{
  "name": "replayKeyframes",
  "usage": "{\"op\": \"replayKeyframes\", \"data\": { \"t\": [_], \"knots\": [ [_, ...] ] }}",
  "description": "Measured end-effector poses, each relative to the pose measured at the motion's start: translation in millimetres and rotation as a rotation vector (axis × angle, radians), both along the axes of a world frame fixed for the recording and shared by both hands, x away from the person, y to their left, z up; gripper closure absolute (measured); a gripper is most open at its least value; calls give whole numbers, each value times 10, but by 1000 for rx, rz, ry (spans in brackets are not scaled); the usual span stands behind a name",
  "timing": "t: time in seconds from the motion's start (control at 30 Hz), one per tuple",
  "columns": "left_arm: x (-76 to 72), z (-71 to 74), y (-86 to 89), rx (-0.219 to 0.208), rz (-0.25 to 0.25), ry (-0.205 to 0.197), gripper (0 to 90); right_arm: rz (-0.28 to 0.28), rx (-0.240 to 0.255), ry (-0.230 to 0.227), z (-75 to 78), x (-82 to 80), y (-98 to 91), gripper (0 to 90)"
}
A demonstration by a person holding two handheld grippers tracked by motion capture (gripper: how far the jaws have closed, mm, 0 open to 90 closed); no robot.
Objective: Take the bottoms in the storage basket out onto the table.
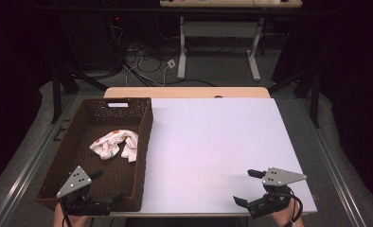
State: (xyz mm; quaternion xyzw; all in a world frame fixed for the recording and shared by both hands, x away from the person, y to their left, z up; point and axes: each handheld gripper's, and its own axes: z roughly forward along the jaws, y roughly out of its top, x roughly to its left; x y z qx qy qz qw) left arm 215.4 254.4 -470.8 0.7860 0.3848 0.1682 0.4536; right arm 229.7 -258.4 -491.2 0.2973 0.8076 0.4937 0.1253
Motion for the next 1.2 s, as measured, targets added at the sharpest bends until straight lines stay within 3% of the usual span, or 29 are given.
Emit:
{"op": "replayKeyframes", "data": {
  "t": [0.33,0.67,0.87,1.1,1.2],
  "knots": [
    [54,75,-31,20,-2,9,0,4,-1,6,-3,12,8,0],
    [194,156,-104,57,-12,62,0,11,-5,19,-18,35,3,0],
    [308,212,-131,86,-18,92,0,11,-1,22,-40,38,5,0],
    [481,239,-112,83,-9,123,0,9,3,32,-57,50,-11,0],
    [545,270,-121,110,-7,133,0,4,3,38,-52,49,-4,0]
  ]
}}
